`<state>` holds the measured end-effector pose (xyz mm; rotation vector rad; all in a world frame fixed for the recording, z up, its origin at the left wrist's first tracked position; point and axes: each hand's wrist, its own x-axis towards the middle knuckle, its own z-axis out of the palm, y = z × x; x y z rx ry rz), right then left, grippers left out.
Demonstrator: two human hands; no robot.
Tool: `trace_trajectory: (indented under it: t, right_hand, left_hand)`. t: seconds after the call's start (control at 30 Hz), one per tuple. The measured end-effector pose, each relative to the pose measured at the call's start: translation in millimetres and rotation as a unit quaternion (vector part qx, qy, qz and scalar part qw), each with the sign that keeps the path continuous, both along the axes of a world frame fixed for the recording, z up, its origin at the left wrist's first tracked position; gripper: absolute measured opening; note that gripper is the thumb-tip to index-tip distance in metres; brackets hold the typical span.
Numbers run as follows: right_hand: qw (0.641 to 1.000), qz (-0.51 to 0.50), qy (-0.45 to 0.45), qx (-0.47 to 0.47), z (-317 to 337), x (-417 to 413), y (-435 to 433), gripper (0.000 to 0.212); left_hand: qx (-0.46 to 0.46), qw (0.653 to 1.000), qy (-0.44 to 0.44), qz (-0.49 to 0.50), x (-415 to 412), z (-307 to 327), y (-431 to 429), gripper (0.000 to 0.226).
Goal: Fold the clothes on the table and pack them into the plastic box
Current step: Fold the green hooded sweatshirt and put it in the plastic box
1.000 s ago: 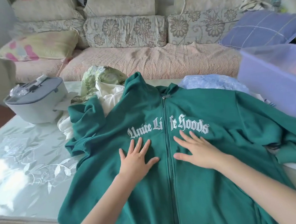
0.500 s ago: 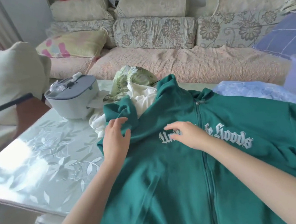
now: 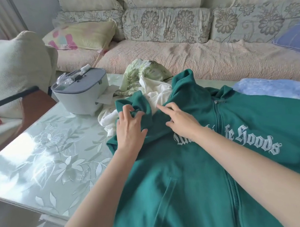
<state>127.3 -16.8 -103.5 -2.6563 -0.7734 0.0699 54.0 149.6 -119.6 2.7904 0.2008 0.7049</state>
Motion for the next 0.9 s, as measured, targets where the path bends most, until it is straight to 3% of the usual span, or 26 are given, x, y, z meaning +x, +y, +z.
trace_trajectory:
  t: [0.13, 0.27, 0.43, 0.6, 0.77, 0.83, 0.9]
  right_hand:
    - [0.997, -0.005, -0.066, -0.049, 6.3, 4.5, 7.2, 0.04]
    - [0.995, -0.017, -0.09, -0.026, 10.9, 13.3, 12.6, 0.012]
    - [0.987, -0.092, -0.112, 0.071, 22.1, 15.4, 18.9, 0.008]
    - [0.992, -0.074, -0.089, 0.041, 23.5, 13.2, 26.7, 0.009]
    - [0.998, -0.049, 0.0, -0.038, 24.3, 1.1, 45.1, 0.013]
    - [0.999, -0.029, 0.01, -0.036, 25.6, -5.3, 56.0, 0.014]
    - [0.999, -0.015, 0.017, -0.033, 26.6, -10.4, 65.7, 0.016]
  left_hand:
    - [0.031, 0.995, -0.067, 0.062, 1.7, 5.0, 17.4, 0.035]
    - [0.035, 0.995, -0.07, 0.054, -0.9, 16.6, 42.4, 0.029]
    - [-0.097, 0.983, -0.096, 0.123, -15.1, 34.6, 73.2, 0.02]
    - [-0.253, 0.924, -0.215, 0.192, -28.9, 48.2, 115.7, 0.013]
    - [-0.308, 0.924, -0.103, 0.203, -31.7, 19.4, 124.2, 0.017]
    - [-0.314, 0.927, -0.051, 0.201, -31.4, 2.6, 121.3, 0.039]
    - [-0.215, 0.95, 0.022, 0.226, -30.9, -6.2, 118.1, 0.073]
